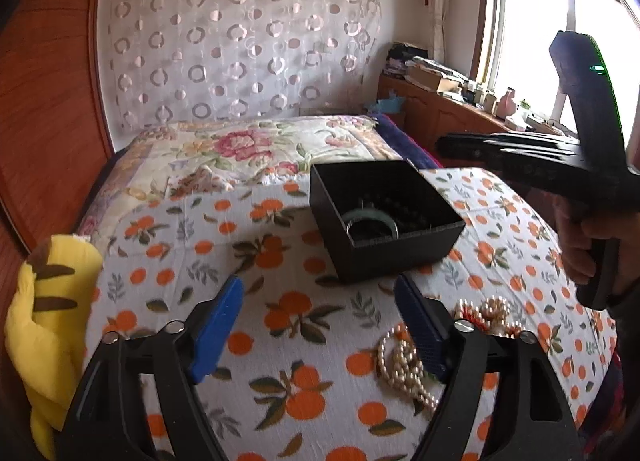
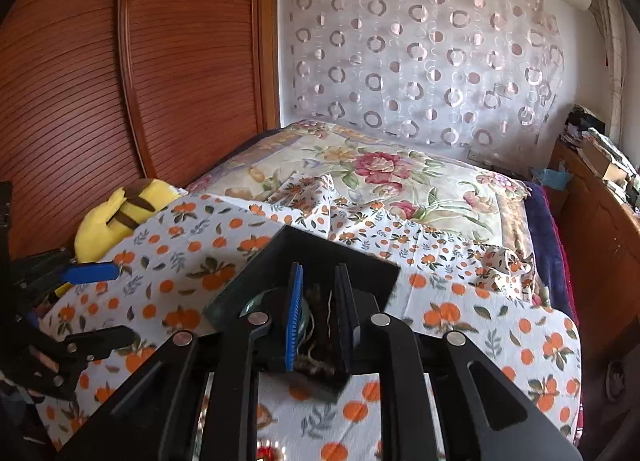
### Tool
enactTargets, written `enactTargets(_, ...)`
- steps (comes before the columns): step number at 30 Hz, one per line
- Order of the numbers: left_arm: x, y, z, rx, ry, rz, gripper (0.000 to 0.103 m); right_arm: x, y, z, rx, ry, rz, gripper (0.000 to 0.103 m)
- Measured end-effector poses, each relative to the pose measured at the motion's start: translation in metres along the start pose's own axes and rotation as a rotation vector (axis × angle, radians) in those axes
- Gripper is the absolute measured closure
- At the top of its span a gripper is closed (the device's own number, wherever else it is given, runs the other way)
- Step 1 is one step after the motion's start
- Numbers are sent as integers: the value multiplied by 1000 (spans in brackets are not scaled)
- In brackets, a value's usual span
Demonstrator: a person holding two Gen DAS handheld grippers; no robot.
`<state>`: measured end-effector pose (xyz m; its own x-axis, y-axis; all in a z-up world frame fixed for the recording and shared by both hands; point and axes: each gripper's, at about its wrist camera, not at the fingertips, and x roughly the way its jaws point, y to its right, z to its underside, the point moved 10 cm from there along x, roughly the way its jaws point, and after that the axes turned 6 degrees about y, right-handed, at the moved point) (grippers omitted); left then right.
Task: Organize jewelry
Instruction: 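Withdraw both open tools from the black box, then reach to the pearl necklaces and grasp one with the left tool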
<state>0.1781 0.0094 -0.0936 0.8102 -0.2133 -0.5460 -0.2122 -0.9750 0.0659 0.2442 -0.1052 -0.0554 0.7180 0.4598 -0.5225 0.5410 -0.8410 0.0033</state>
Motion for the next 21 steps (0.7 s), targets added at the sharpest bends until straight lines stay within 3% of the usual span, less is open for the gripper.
enactTargets(7, 6, -1, 37, -10, -72, 2, 21, -30, -7, 53, 12, -31, -17, 84)
enactTargets(11, 12, 1, 57, 17, -127, 7, 20, -41, -5, 82, 36, -56, -9, 78)
enactTargets(21, 26, 8, 78, 55, -203, 6, 20, -43, 13, 143, 35, -189, 28, 78)
